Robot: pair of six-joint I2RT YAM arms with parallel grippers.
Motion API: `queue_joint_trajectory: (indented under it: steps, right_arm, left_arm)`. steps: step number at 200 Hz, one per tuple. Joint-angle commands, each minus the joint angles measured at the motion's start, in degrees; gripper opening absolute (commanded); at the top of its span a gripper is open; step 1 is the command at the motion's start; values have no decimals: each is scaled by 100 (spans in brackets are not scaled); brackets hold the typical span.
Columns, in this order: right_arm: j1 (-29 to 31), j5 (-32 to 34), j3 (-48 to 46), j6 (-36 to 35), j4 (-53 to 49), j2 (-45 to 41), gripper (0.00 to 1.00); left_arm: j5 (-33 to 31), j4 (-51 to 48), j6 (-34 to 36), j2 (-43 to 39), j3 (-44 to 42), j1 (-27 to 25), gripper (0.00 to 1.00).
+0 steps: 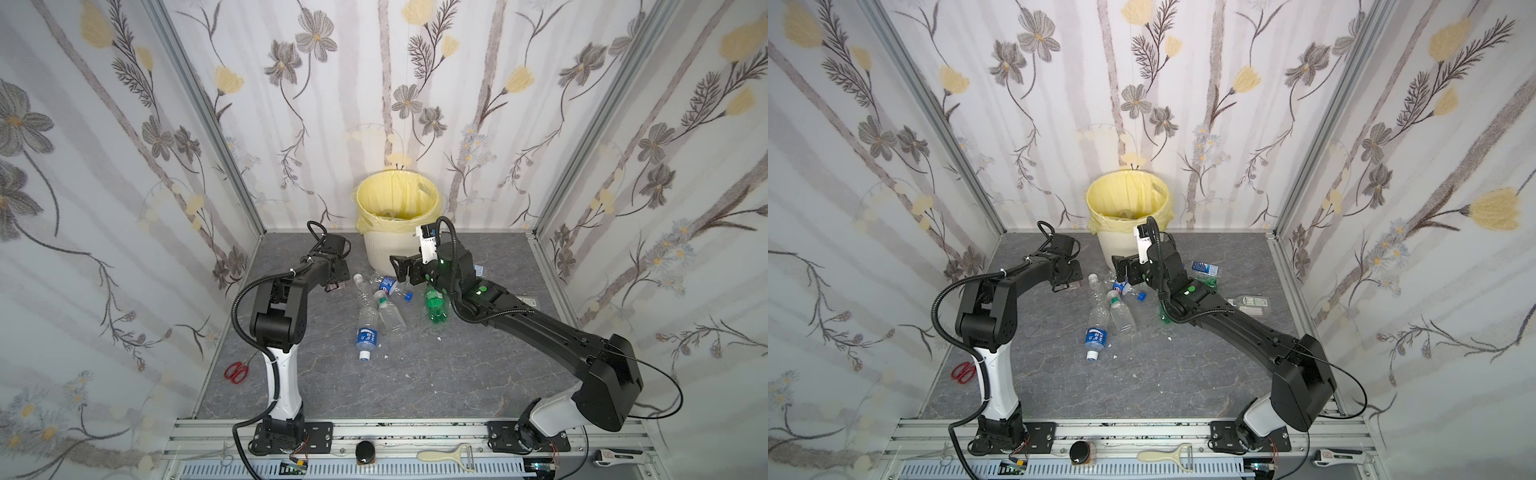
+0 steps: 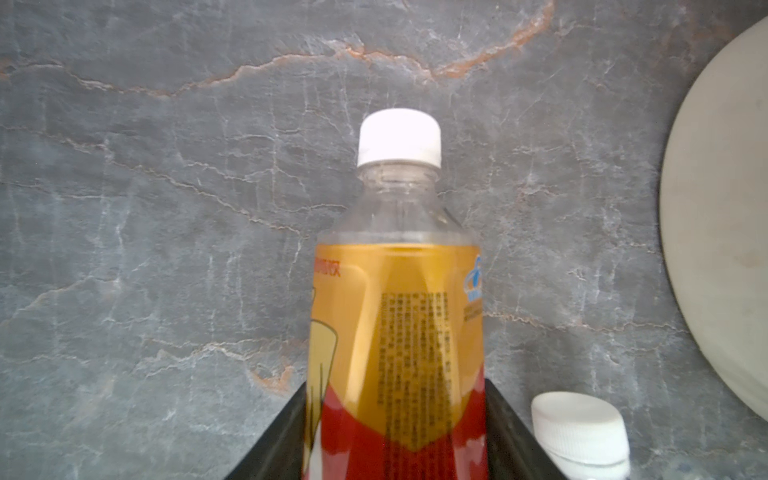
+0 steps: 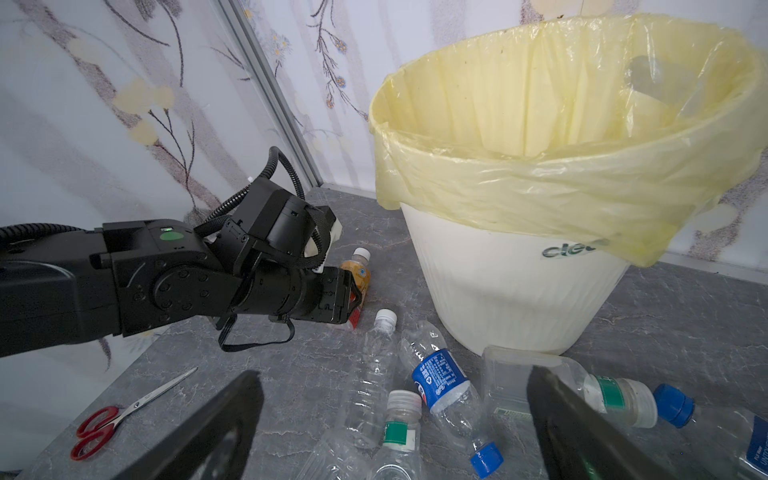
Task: Throw the plastic bottles in the bin
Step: 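Grasp the red-and-gold juice bottle with the left gripper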
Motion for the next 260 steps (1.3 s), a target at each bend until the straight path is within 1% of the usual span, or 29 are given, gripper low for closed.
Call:
queue_joint_trajectory:
  steps: [1, 83, 115, 153, 187, 203, 222, 225, 231, 260]
  right_arm:
    - [-93, -146, -29, 264, 173, -27, 100]
    - [-322, -343, -227, 539, 209, -216, 100]
    - [-371, -437, -262, 638, 212, -267, 100]
    - [-481, -622, -226, 802, 94, -326, 100]
    - [-537, -684, -66, 944, -139, -329, 100]
    - [-564, -737, -17, 1045, -194, -325, 100]
    - [-624, -845, 33, 1193, -204, -324, 100]
    - [-633, -875, 48, 1210, -204, -481, 100]
    - [-659, -927, 68, 1265, -218, -515, 100]
    - [-836, -1067, 159, 1509, -251, -636, 100]
  left_arm:
    - [141, -39, -41, 41, -45, 4, 53]
    - [362, -30, -21, -666, -414, -2, 52]
    - [439, -30, -8, -1123, -615, -13, 52]
    - [466, 64, 134, -1864, -966, -136, 52]
    - [460, 226, 309, -2592, -1287, -404, 53]
    - [617, 361, 546, -2928, -1400, -577, 54]
    - [659, 543, 806, -3270, -1537, -870, 54]
    - [653, 561, 833, -3319, -1552, -907, 54]
    - [652, 604, 887, -3405, -1573, -1009, 54]
    - [459, 838, 1096, -3880, -1726, -1533, 54]
